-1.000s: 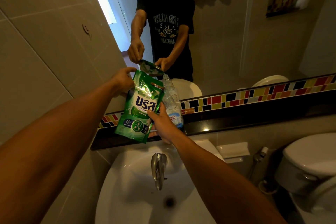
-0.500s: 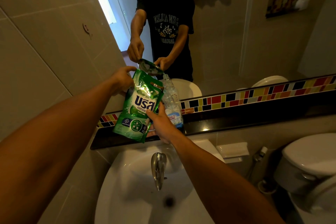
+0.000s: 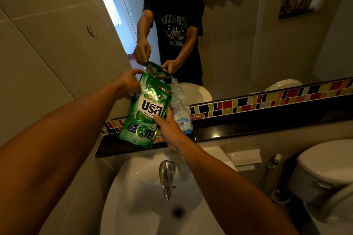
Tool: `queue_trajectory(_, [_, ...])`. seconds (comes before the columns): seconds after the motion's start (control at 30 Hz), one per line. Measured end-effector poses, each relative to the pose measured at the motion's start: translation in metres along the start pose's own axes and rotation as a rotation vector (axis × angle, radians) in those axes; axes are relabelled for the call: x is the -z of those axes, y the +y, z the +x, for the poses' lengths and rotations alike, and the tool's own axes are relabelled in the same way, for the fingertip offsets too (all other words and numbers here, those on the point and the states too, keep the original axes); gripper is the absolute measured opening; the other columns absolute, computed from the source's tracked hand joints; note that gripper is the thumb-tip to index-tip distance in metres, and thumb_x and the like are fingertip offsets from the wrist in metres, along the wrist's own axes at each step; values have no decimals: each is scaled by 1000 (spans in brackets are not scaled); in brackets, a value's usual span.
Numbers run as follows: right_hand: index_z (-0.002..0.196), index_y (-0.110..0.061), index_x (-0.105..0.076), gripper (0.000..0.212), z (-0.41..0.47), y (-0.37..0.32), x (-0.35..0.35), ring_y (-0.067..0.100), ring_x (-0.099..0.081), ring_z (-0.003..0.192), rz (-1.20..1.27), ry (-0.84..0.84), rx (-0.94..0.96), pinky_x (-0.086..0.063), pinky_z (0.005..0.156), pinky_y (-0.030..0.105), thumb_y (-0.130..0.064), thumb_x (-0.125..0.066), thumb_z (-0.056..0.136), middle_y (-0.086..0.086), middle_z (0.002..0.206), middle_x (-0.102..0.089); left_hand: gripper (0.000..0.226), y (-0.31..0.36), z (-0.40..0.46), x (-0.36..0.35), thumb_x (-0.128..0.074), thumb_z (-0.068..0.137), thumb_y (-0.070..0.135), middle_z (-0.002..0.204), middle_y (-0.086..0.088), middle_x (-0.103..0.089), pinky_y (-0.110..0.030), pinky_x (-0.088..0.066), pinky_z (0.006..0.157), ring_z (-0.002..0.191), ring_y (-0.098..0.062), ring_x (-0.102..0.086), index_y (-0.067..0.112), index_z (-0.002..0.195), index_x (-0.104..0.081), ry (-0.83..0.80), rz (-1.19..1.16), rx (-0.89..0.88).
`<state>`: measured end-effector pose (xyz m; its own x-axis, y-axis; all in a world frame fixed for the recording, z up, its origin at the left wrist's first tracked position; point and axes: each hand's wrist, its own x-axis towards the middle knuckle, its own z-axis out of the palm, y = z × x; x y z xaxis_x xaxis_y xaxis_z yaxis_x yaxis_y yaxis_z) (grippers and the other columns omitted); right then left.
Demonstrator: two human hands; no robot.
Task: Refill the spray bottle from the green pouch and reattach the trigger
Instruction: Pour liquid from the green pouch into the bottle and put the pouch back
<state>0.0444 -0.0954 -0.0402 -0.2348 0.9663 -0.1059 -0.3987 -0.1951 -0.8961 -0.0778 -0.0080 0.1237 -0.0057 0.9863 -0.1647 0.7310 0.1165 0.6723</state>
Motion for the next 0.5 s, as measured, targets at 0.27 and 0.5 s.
queue_trajectory(0.27, [143,-40,-32,47,3,4,-2,39,-68,113,-12,1,-6,-57,83,70,-24,-53,104,11,134,-62,75,2,-1,0,-57,89,-11,127,-21,-55,-43,-56,55,102,-40,-64,30,149,-37,-8,13,2])
queue_trajectory(0.5, [142,-42,-33,48,5,6,-3,35,-71,108,0,-6,10,-59,80,66,-25,-54,103,7,129,-65,75,4,-2,2,-56,89,-12,123,-22,-58,-43,-57,56,101,-39,-65,30,149,-36,-15,27,0])
